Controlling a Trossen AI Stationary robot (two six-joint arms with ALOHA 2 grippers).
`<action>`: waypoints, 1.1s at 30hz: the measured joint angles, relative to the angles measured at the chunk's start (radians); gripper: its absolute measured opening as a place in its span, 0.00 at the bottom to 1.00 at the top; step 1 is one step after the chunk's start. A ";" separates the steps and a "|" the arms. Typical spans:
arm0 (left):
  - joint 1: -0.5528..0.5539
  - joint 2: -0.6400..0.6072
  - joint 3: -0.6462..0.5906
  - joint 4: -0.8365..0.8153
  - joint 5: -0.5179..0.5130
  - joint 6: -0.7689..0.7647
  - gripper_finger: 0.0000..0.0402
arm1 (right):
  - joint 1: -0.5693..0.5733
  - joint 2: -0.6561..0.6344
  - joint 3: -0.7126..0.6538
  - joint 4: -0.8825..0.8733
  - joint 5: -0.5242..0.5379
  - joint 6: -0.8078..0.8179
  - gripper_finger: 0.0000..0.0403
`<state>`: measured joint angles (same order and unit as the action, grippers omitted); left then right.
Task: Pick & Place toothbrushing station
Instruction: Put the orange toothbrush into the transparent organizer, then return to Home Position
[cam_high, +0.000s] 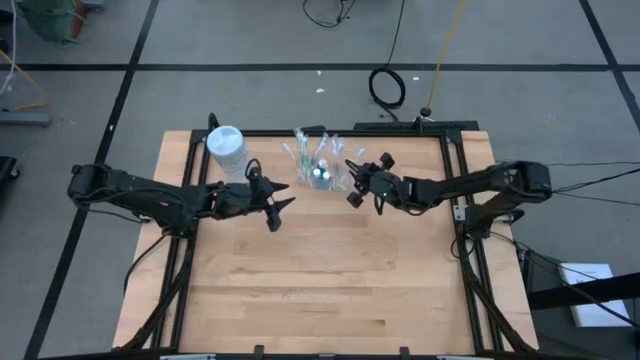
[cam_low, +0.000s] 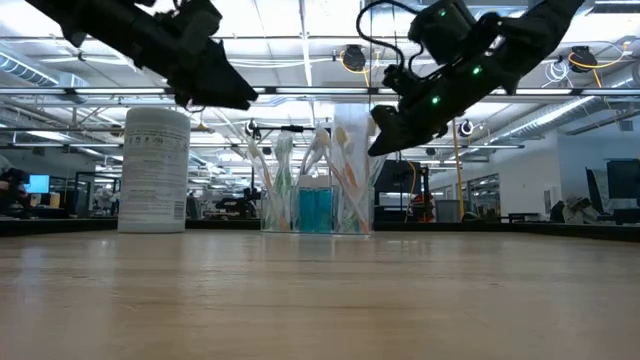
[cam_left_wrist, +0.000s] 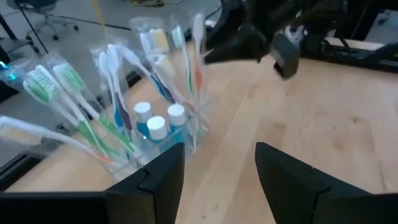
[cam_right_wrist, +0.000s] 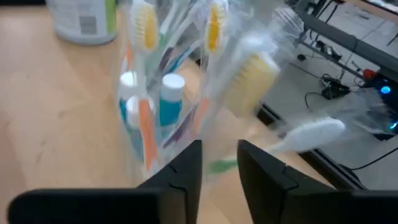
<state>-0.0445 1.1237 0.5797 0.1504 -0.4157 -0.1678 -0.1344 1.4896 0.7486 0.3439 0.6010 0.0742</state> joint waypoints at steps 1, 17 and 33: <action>-0.007 -0.016 0.000 -0.021 0.000 -0.004 0.50 | 0.008 -0.024 -0.001 -0.032 0.000 -0.002 0.25; -0.062 -0.609 0.000 -0.416 -0.005 0.081 0.50 | 0.196 -0.509 -0.005 -0.404 -0.001 0.046 0.31; -0.062 -1.018 -0.173 -0.473 -0.001 0.167 0.50 | 0.274 -1.047 -0.386 -0.246 -0.029 -0.043 0.23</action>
<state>-0.1062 0.1061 0.4069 -0.3229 -0.4169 -0.0003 0.1398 0.4429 0.3628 0.0982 0.5716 0.0311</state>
